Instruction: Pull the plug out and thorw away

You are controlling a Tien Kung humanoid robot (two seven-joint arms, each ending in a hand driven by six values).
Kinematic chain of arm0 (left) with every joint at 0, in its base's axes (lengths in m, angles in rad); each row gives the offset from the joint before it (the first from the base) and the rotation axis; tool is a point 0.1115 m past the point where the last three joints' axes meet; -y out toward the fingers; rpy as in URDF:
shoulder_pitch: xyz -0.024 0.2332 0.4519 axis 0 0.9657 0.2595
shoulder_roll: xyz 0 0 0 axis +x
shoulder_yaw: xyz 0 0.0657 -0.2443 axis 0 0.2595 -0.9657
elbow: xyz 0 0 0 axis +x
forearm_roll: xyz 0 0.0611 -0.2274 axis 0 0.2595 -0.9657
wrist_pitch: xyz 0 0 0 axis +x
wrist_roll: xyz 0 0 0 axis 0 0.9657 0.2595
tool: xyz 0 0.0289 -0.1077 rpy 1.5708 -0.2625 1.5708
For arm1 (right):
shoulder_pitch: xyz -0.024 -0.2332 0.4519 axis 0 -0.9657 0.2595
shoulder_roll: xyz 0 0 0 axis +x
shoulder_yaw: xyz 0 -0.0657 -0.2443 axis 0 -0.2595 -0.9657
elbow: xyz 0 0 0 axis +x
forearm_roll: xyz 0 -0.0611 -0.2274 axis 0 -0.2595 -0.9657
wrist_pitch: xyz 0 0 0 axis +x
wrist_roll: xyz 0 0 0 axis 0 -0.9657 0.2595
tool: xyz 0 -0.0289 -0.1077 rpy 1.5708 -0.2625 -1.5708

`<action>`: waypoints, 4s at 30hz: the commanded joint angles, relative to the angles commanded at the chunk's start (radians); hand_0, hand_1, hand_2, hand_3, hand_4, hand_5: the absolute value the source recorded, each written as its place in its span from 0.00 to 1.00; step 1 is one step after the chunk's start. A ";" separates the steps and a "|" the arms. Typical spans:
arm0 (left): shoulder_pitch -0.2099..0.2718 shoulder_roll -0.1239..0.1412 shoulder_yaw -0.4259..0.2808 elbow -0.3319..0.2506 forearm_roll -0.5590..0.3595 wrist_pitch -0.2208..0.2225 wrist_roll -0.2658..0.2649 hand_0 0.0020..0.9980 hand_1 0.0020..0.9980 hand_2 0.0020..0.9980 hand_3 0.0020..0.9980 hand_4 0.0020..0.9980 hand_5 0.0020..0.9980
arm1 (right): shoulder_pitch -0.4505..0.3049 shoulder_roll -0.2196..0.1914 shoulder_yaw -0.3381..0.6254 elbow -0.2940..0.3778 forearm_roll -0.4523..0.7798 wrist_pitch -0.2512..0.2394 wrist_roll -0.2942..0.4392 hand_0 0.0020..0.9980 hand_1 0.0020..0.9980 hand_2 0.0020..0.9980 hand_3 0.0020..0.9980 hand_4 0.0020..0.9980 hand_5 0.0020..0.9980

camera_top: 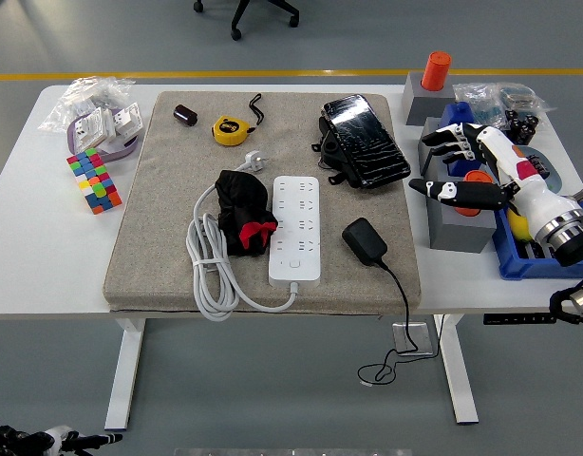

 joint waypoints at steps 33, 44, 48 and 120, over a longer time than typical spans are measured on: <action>-0.005 0.003 0.030 0.000 -0.006 -0.001 0.002 0.55 0.69 0.71 0.72 0.94 0.54 | -0.027 0.005 0.033 0.029 -0.020 0.015 -0.016 0.63 0.59 0.67 0.61 0.93 0.26; 0.009 0.003 0.008 0.002 0.005 -0.001 0.000 0.55 0.69 0.71 0.72 0.94 0.54 | -0.029 0.015 0.043 0.032 -0.022 0.014 -0.014 0.63 0.59 0.66 0.61 0.92 0.27; 0.014 0.007 0.005 0.004 0.007 -0.002 0.001 0.55 0.69 0.71 0.72 0.94 0.54 | -0.028 0.017 0.049 0.032 -0.022 0.013 -0.014 0.63 0.59 0.66 0.61 0.92 0.27; 0.038 0.022 0.061 0.010 -0.005 -0.008 0.007 0.55 0.69 0.71 0.72 0.93 0.54 | -0.166 0.041 0.197 0.101 -0.038 0.026 -0.032 0.63 0.61 0.66 0.61 0.92 0.26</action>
